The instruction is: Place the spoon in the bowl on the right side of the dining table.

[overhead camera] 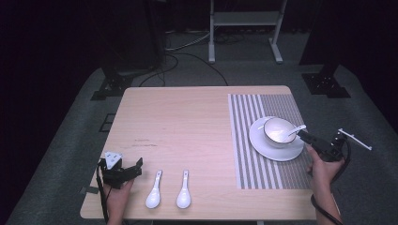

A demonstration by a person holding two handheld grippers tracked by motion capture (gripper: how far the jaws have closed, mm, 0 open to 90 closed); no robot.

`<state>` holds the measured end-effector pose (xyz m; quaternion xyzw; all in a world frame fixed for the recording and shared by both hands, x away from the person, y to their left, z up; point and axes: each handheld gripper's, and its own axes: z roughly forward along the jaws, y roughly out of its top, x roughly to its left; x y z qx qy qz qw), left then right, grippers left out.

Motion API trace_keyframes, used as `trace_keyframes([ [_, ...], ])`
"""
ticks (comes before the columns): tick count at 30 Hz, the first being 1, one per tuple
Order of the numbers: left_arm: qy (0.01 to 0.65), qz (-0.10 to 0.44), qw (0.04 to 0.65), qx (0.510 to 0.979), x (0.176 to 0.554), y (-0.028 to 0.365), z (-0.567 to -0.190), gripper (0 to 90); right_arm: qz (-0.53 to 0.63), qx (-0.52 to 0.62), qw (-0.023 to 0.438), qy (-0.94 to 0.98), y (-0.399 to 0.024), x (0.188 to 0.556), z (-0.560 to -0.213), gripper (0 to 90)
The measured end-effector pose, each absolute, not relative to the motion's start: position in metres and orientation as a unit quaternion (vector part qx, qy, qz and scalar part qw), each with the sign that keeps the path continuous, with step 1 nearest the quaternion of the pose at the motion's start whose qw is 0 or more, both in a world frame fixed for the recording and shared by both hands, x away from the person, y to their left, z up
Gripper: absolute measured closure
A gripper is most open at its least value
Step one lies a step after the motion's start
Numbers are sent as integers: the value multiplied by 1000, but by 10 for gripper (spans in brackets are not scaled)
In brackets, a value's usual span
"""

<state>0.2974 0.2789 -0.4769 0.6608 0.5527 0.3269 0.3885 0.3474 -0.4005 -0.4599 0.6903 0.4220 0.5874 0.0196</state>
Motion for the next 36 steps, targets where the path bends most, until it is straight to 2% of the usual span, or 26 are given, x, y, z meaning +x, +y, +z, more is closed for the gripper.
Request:
trace_keyframes([
  [5, 553, 326, 388, 661, 298, 279, -477, 52, 597, 682, 5, 424, -400, 342, -463, 450],
  [13, 554, 327, 388, 661, 298, 279, -477, 52, 611, 666, -14, 426, -397, 336, -466, 358],
  [36, 549, 328, 385, 665, 297, 278, -477, 52, 622, 635, -34, 457, -392, 307, -471, 313],
])
